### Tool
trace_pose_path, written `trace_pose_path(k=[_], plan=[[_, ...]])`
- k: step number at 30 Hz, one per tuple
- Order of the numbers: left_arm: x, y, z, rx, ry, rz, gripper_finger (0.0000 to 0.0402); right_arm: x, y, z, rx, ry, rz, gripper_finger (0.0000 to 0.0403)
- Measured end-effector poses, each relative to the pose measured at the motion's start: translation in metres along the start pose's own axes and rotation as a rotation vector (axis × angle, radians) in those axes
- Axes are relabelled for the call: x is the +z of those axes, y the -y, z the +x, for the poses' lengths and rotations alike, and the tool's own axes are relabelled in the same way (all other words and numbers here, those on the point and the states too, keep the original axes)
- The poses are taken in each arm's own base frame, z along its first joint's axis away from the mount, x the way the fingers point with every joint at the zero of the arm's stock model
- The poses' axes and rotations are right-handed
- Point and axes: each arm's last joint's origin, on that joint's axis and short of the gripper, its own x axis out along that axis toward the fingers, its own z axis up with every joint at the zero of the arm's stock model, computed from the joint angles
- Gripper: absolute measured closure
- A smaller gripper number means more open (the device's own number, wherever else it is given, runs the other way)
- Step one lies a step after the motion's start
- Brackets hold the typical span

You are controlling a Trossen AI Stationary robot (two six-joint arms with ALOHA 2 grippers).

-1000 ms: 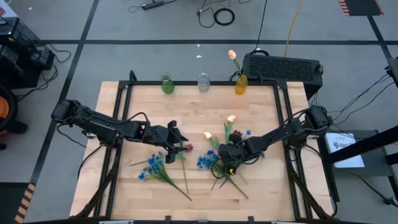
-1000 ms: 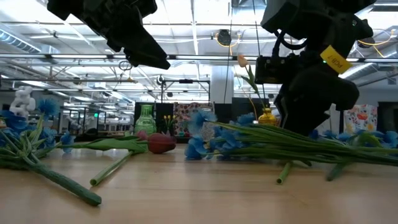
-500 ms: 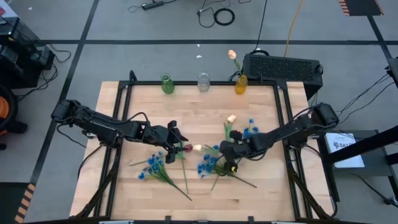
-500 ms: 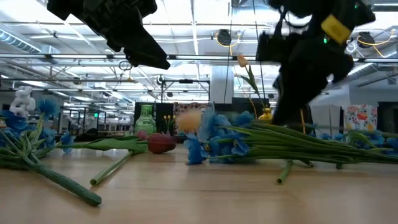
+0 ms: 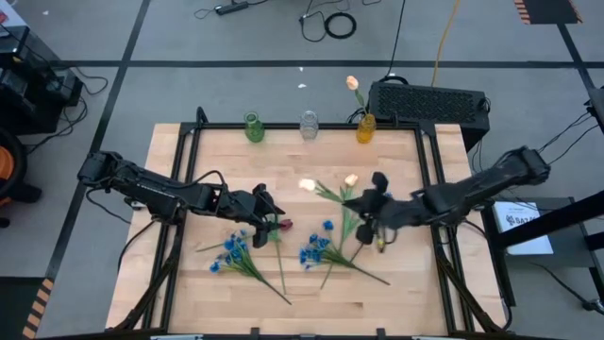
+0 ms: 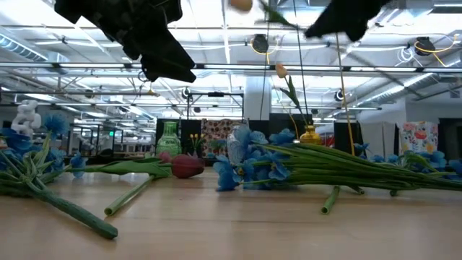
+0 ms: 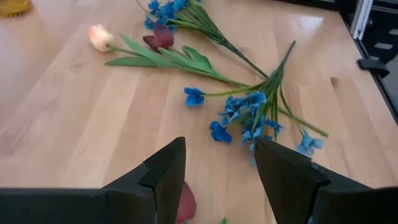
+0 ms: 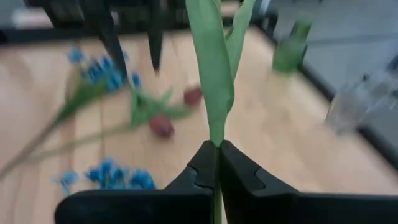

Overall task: Sort flowers into vase by color
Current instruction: Put the left yellow tulip into the orange vase

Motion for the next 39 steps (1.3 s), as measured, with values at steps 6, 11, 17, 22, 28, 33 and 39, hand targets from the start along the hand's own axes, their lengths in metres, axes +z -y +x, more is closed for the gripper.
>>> trace_pose_path(k=[6, 11, 17, 22, 28, 33, 39], plan=[[0.015, 0.003, -0.001, -0.006, 0.164, -0.02, 0.0204, 0.024, 0.006, -0.038, 0.001, 0.235, 0.001, 0.0402], [0.03, 0.007, -0.005, -0.043, 0.324, -0.003, 0.0204, 0.032, 0.004, -0.051, -0.02, 0.322, -0.042, 0.0403], [0.043, 0.01, -0.01, -0.041, 0.468, 0.042, 0.0204, 0.035, -0.008, -0.05, 0.014, 0.372, -0.021, 0.0403], [0.048, 0.018, -0.001, -0.107, 0.59, 0.127, 0.0204, 0.048, -0.029, -0.05, 0.141, 0.532, 0.0, 0.0403], [0.049, 0.031, 0.015, -0.181, 0.771, 0.184, 0.0204, 0.05, -0.048, -0.041, 0.174, 0.626, -0.013, 0.0403], [0.053, 0.044, 0.032, -0.222, 0.821, 0.214, 0.0203, 0.05, -0.06, -0.03, 0.159, 0.685, -0.02, 0.0402], [0.067, 0.061, 0.051, -0.227, 0.813, 0.258, 0.0166, 0.051, -0.069, -0.024, 0.204, 0.773, 0.003, 0.0402]])
